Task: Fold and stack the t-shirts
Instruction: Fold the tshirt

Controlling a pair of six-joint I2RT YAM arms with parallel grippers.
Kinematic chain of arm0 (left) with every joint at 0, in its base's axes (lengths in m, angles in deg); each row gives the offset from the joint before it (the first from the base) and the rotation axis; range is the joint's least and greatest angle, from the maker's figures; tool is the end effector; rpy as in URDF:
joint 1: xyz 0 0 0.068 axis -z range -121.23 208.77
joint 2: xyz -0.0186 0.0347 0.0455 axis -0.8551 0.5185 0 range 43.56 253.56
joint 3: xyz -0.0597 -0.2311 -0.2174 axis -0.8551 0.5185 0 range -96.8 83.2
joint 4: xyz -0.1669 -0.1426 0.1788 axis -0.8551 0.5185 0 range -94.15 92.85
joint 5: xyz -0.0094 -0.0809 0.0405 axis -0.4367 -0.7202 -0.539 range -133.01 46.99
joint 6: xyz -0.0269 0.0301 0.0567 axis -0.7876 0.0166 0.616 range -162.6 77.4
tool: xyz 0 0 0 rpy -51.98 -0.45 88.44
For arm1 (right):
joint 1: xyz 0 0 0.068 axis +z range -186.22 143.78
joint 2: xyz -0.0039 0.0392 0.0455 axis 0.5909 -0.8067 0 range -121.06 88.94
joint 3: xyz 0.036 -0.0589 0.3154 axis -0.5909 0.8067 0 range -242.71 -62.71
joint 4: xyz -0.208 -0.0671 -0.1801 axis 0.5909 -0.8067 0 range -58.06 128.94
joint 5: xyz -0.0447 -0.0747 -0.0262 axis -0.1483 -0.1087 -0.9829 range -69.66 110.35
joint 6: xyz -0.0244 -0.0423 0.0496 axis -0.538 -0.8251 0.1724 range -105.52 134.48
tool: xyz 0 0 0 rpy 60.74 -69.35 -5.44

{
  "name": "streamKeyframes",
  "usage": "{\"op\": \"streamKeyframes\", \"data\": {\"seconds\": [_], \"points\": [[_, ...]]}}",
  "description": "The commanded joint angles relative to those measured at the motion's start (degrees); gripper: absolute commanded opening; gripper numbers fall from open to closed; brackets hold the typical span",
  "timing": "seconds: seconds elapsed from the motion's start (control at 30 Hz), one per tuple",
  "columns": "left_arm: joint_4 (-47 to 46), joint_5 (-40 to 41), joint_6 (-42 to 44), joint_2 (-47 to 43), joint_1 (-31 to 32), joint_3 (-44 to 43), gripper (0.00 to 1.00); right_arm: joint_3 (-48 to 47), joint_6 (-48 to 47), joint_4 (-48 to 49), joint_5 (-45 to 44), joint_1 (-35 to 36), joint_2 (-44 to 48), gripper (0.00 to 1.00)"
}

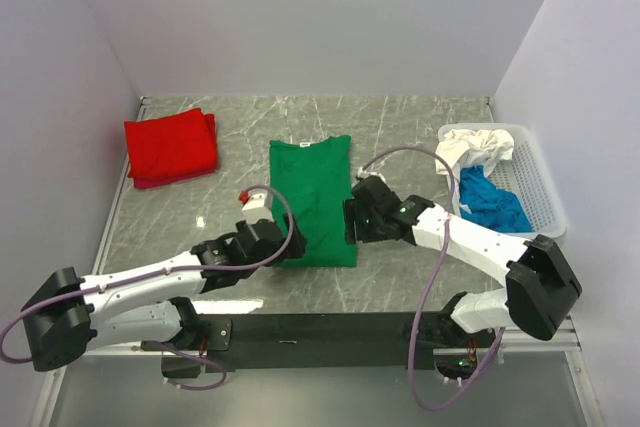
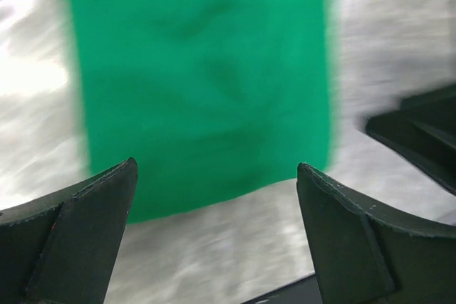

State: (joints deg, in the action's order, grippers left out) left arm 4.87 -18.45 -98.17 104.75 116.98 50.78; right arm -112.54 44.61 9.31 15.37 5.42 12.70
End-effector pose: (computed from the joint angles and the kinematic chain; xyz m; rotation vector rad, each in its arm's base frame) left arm 0.1417 -0.1840 0.2366 -0.1860 2.2300 -0.6487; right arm 0.2160 0.1855 0.2462 -0.2253 2.5777 0.3719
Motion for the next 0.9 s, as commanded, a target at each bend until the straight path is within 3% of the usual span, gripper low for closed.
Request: {"op": "streamKeyframes", "data": {"seconds": [0.0,0.2,0.5,0.87], "points": [[6.4,3.0,-4.9,-4.5,-0.9,3.1,0.99,1.7,5.1,2.6,-1.4,3.1,2.3,0.7],[9.0,2.0,-5.9,-7.7,-2.4,6.4,0.99,3.4,7.3,2.6,-2.1,4.5,1.0,0.7],[8.1,0.5,-6.7,-4.8,-2.8,8.7,0.95,6.1,10.9,5.5,-1.5,7.0,-3.0,0.7],[8.9,-0.3,-7.0,-4.8,-2.8,9.7,0.93,6.3,14.0,3.5,-4.4,9.9,-7.8,0.59]]}}
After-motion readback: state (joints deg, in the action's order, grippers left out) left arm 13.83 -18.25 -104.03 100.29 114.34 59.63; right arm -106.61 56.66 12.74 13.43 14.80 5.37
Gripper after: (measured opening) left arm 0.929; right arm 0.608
